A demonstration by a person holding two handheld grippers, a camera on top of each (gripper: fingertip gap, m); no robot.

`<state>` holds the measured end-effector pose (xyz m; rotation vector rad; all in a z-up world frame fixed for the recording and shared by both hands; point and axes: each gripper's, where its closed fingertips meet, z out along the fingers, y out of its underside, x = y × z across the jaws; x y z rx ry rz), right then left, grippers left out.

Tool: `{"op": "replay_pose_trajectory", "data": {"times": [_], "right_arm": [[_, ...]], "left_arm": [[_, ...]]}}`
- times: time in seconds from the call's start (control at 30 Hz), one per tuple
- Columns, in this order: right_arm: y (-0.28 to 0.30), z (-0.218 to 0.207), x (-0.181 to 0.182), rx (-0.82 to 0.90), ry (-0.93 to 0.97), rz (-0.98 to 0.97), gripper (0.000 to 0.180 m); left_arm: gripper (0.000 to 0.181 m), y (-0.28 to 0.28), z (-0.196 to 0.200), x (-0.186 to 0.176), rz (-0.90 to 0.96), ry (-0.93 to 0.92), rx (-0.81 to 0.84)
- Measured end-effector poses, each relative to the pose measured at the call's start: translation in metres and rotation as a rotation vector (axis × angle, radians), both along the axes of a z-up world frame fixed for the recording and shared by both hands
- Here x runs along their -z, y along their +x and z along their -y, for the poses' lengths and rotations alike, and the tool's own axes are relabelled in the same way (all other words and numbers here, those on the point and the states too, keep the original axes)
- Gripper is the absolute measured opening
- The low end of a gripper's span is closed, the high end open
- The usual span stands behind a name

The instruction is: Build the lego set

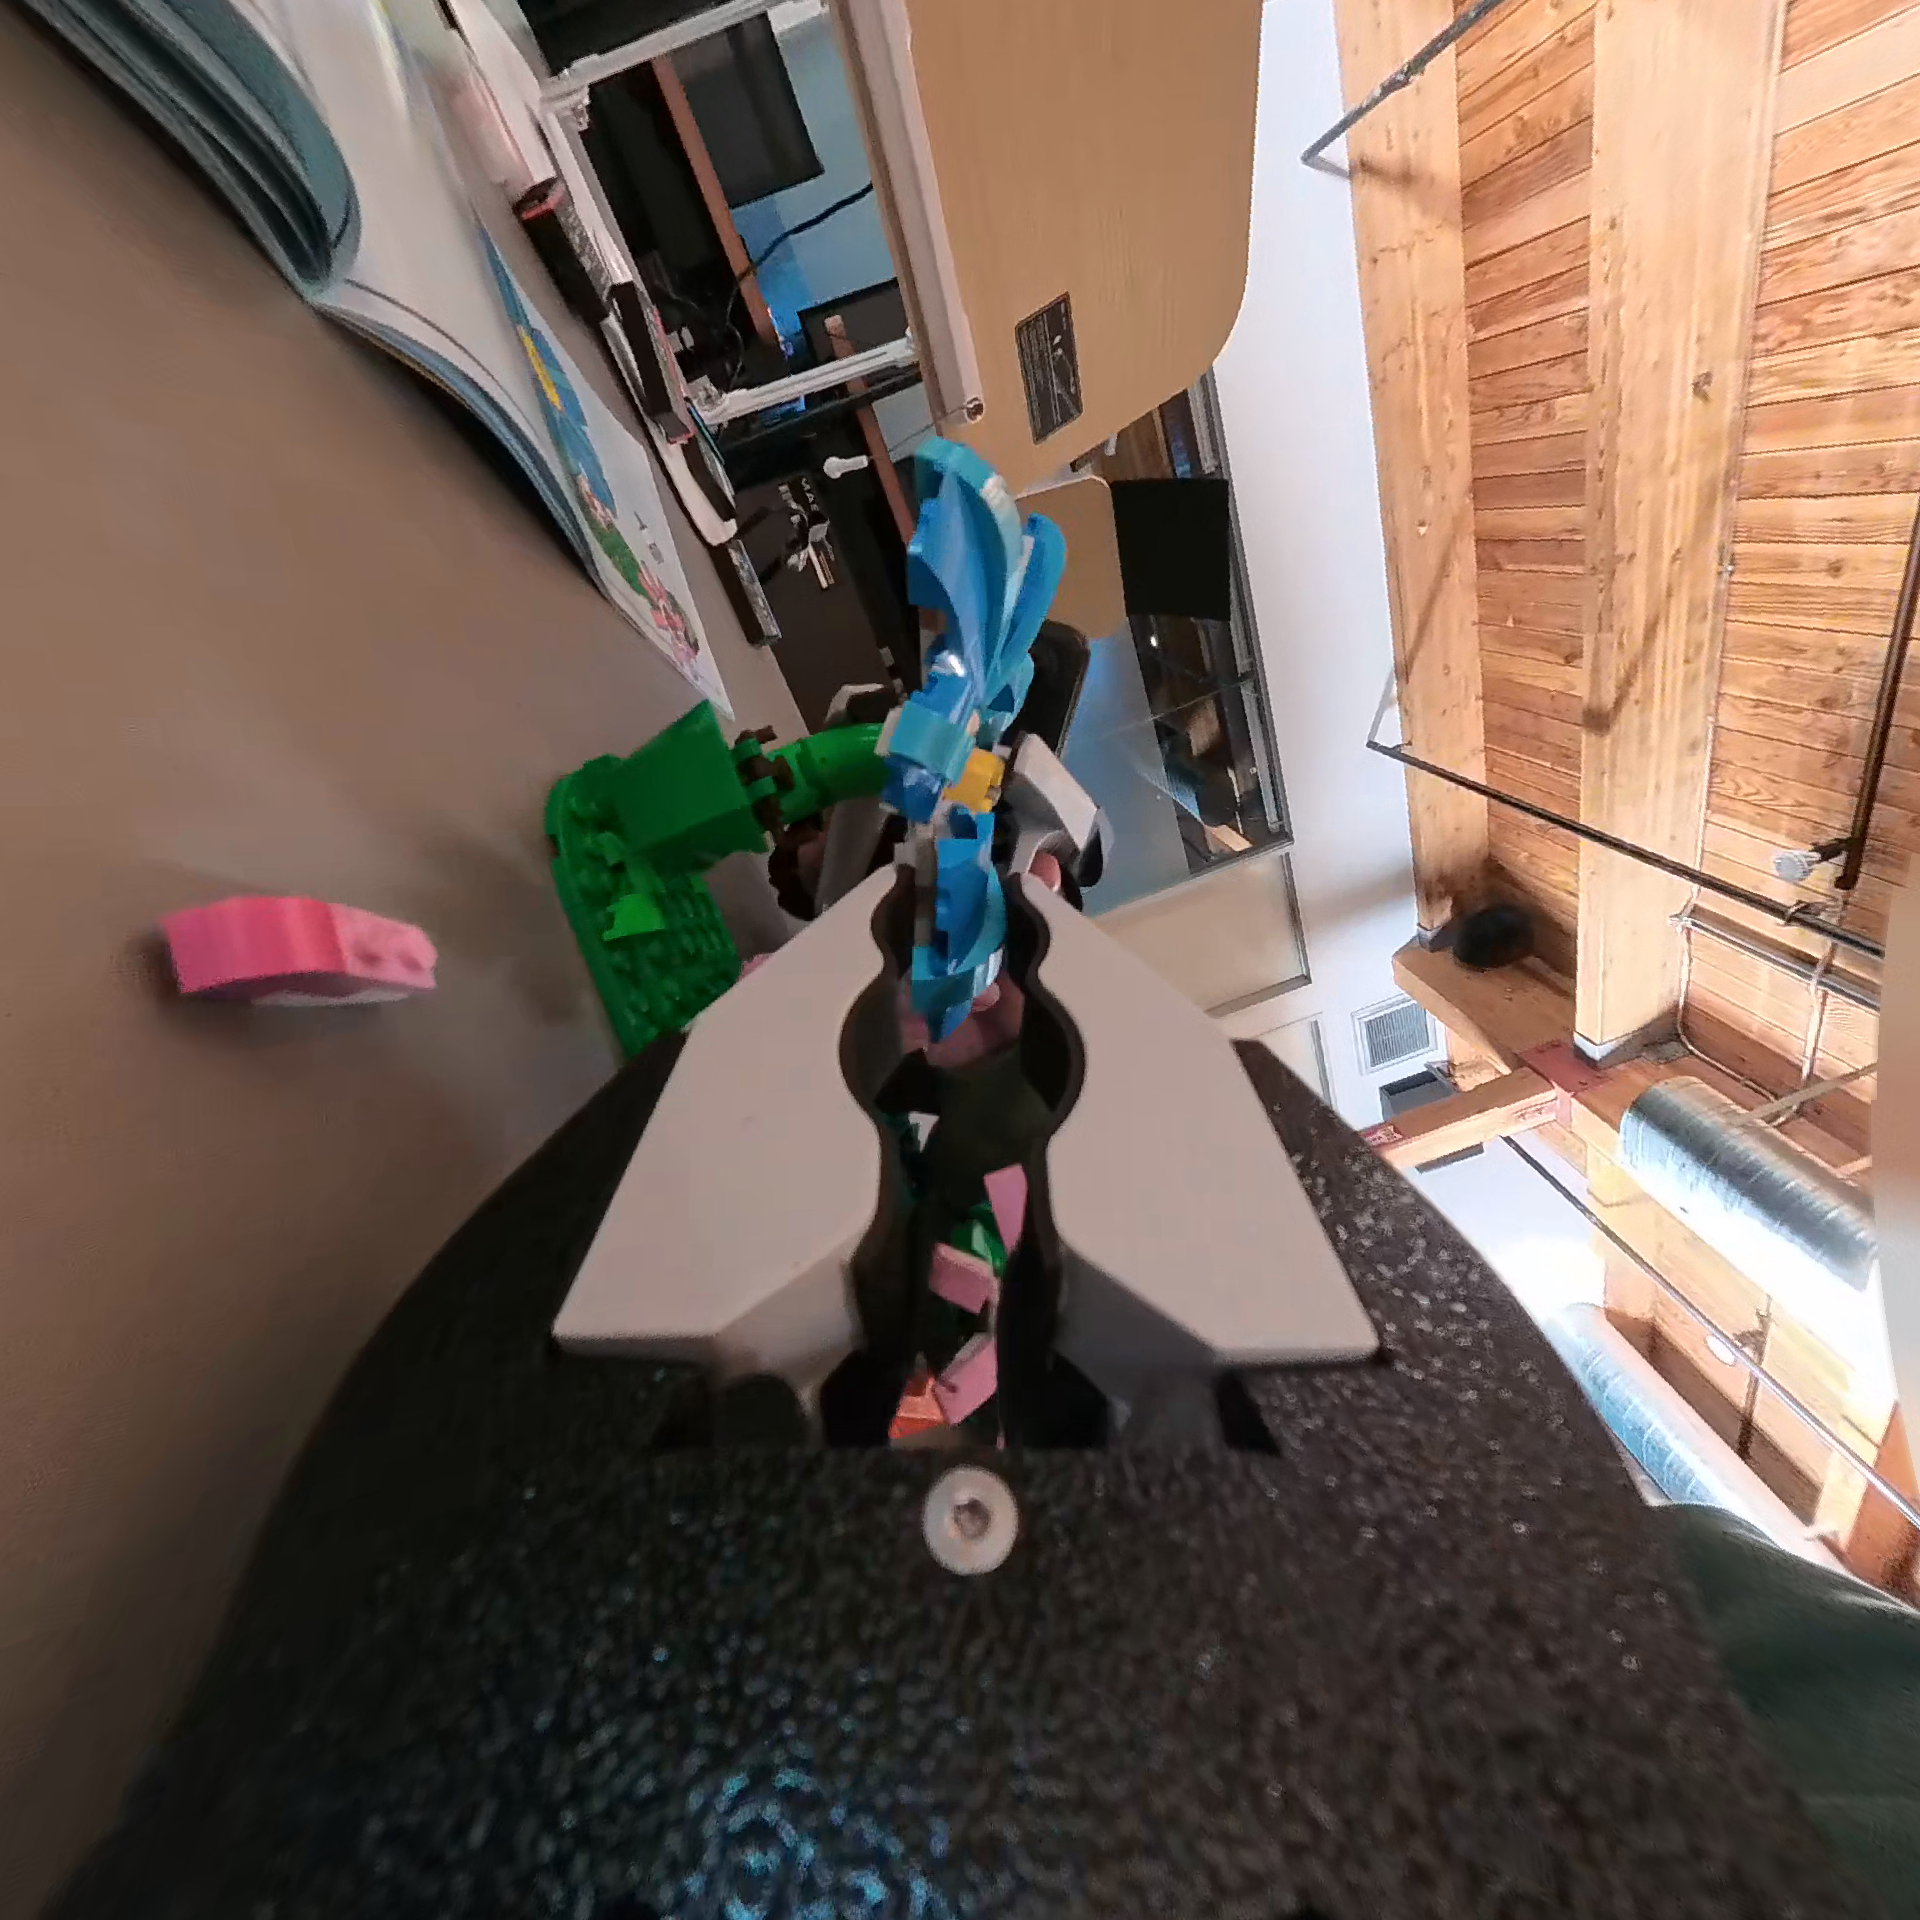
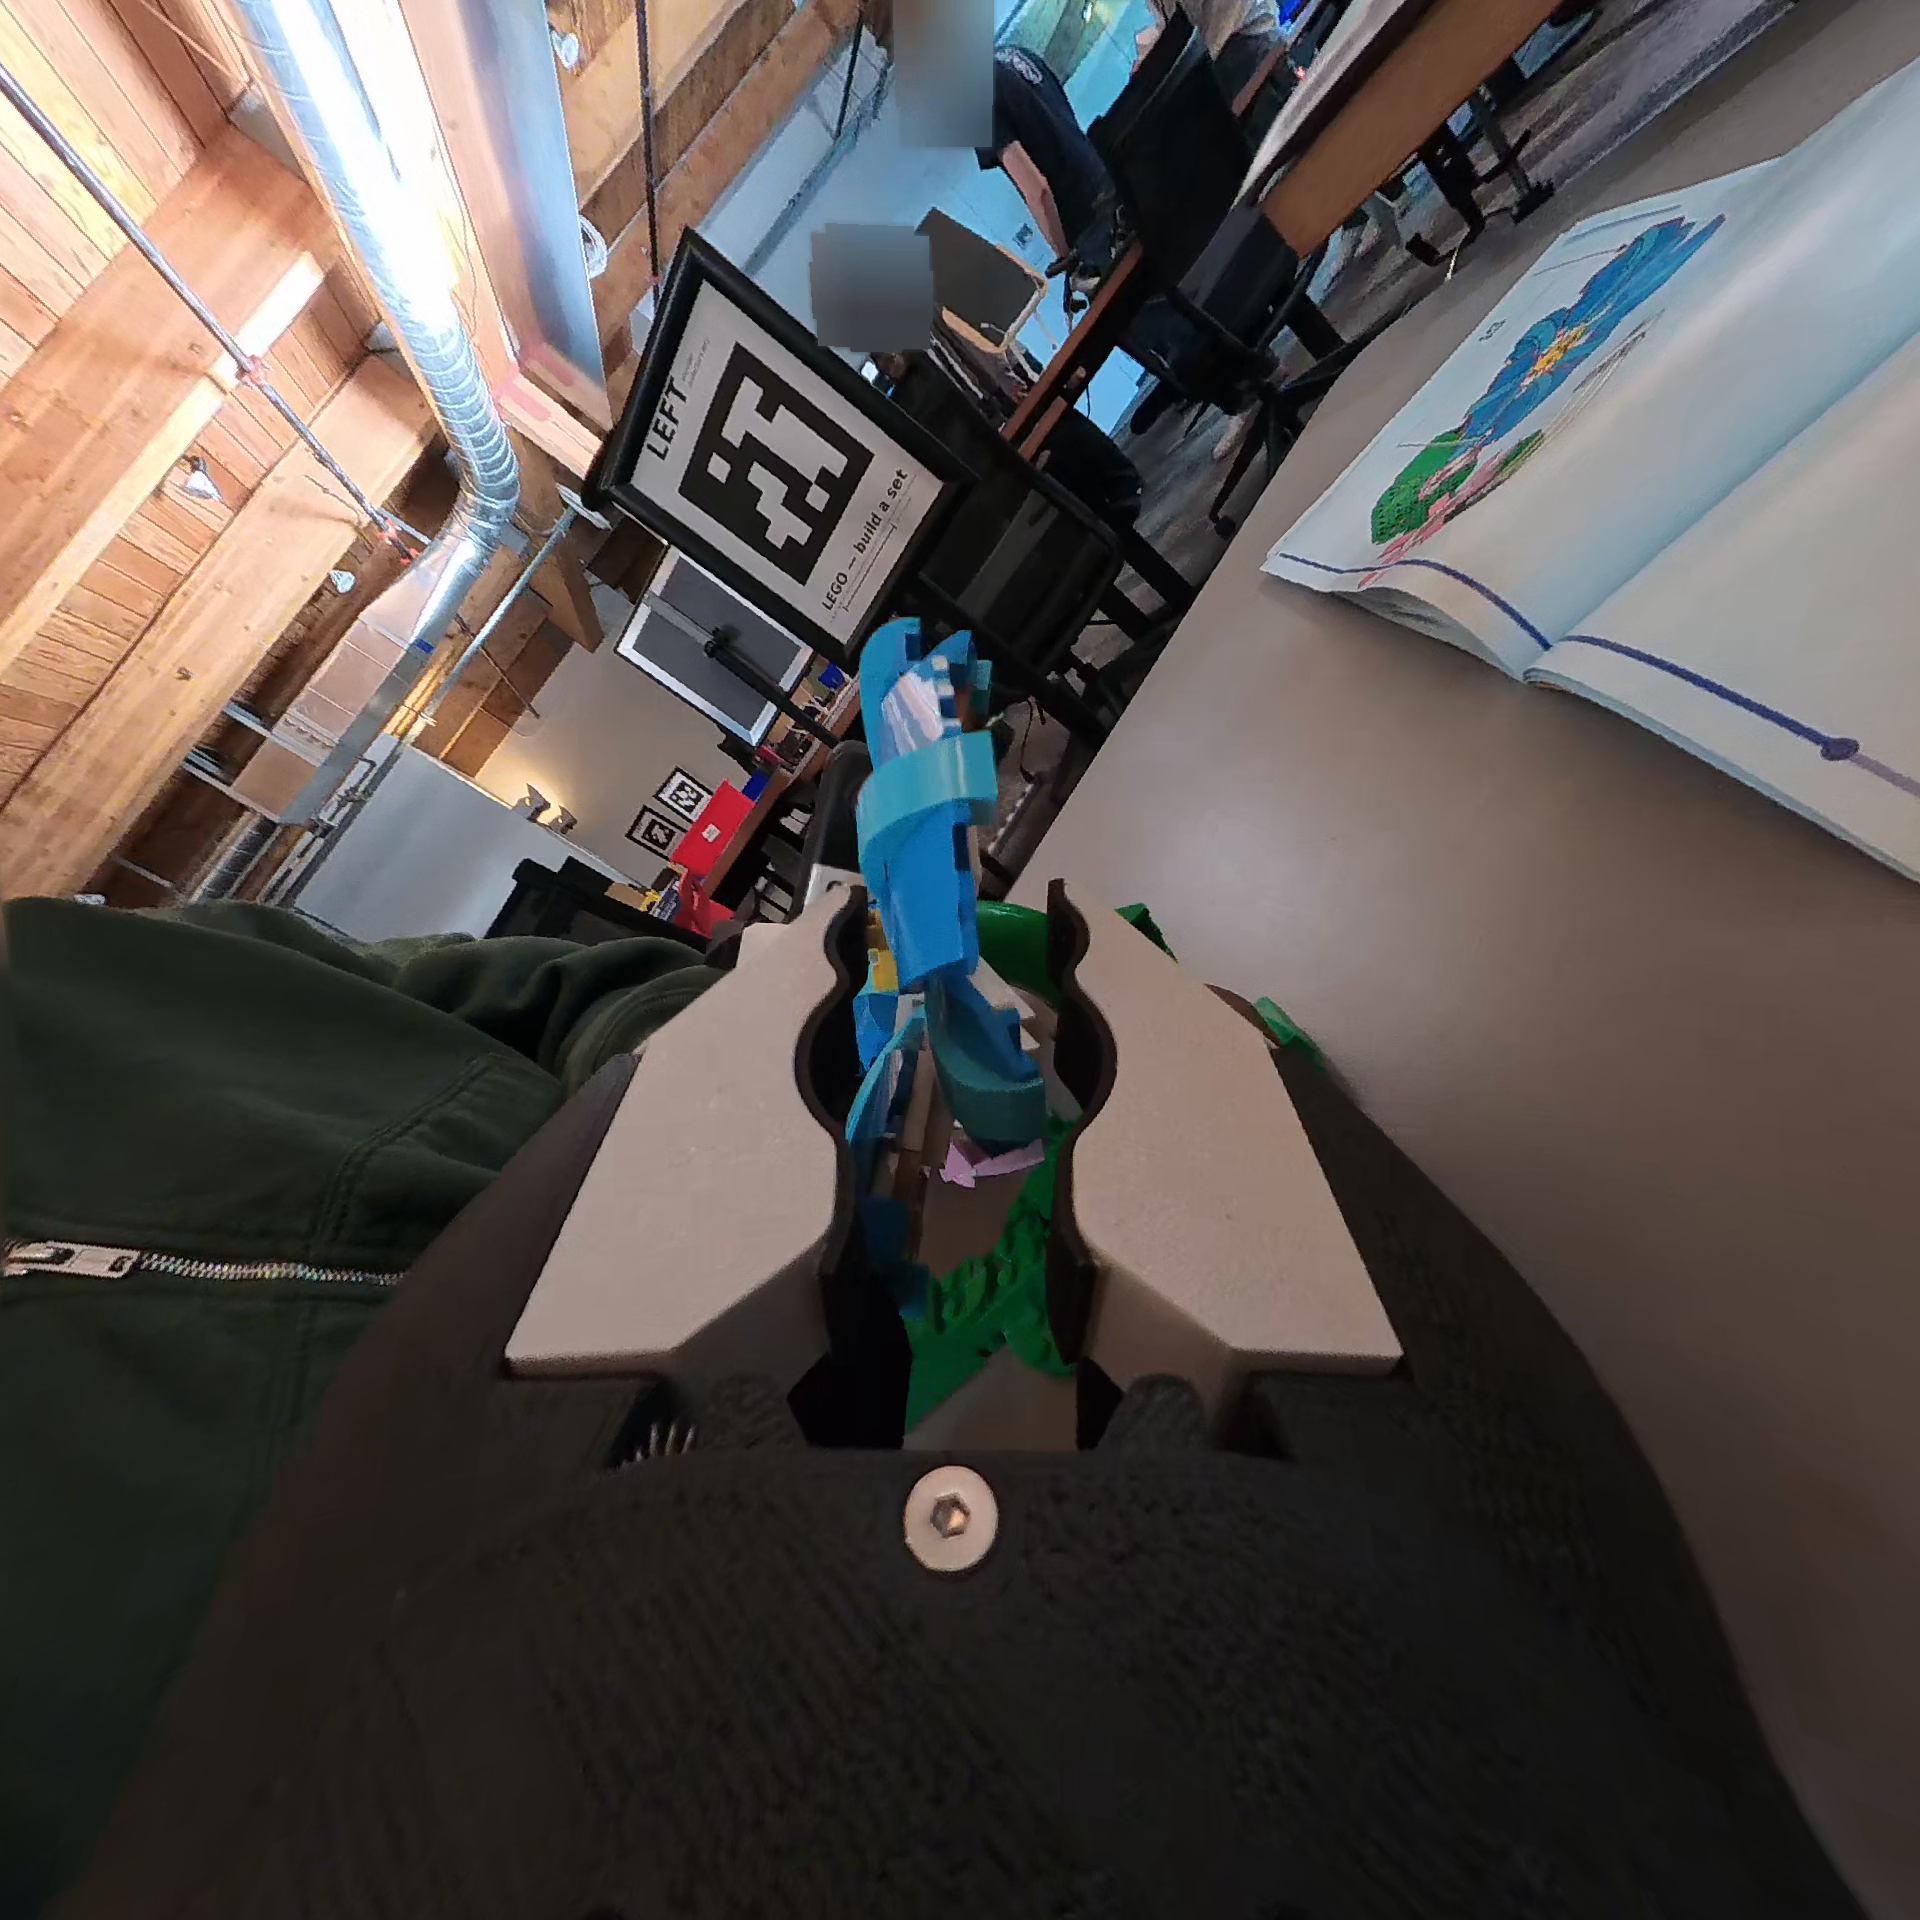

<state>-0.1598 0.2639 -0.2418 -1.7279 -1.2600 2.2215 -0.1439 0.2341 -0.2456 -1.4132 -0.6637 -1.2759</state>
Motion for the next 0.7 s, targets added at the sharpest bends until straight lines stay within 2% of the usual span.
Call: {"op": "replay_pose_trajectory", "data": {"times": [0.3, 0.47, 0.7], "right_arm": [[-0.0003, -0.0011, -0.0011, 0.019, -0.046, -0.006, 0.032], [-0.0005, -0.0024, -0.0019, 0.037, -0.077, -0.009, 0.023], [0.0007, -0.0029, -0.0018, 0.040, 0.007, -0.019, 0.028]], "left_arm": [[0.015, -0.0004, 0.0003, -0.0016, -0.008, 0.013, -0.033], [0.014, 0.0031, 0.0011, 0.0007, 0.009, -0.003, -0.026], [0.015, 0.0046, 0.0043, -0.0012, 0.001, 0.006, -0.010]]}}
